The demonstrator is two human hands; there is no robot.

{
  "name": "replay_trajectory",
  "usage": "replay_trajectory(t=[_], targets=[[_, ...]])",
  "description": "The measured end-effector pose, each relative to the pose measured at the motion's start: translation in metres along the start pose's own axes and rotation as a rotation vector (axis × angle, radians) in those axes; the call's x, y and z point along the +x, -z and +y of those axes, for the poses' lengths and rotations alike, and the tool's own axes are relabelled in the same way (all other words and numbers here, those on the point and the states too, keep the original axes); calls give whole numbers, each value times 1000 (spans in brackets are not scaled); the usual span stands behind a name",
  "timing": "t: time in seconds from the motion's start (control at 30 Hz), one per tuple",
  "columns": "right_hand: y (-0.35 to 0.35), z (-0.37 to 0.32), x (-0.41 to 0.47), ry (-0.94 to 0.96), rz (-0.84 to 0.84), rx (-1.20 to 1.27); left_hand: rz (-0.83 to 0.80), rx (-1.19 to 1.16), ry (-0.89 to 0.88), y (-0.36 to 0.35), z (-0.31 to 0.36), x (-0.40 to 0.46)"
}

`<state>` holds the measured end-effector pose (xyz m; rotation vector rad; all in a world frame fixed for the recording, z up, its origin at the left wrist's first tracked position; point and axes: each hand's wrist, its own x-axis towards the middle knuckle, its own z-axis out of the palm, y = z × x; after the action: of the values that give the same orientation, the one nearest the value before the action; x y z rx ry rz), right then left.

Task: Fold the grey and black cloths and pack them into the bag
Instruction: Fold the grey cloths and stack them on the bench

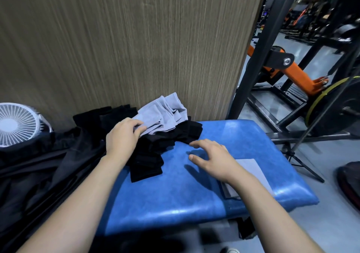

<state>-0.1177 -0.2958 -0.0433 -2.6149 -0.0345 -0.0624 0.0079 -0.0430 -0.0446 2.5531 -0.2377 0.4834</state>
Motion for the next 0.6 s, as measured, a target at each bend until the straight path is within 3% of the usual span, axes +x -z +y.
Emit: replay_trajectory(t=[0.1, 0.3, 0.6], targets=[[-5, -8, 4, 13, 14, 28, 62, -37, 10, 3, 5, -1], [-13, -25, 11, 18, 45, 139, 153, -360, 36, 21, 13, -5], [-36, -73, 34, -63, 138, 527, -151, -808, -2, 63, 2, -24]])
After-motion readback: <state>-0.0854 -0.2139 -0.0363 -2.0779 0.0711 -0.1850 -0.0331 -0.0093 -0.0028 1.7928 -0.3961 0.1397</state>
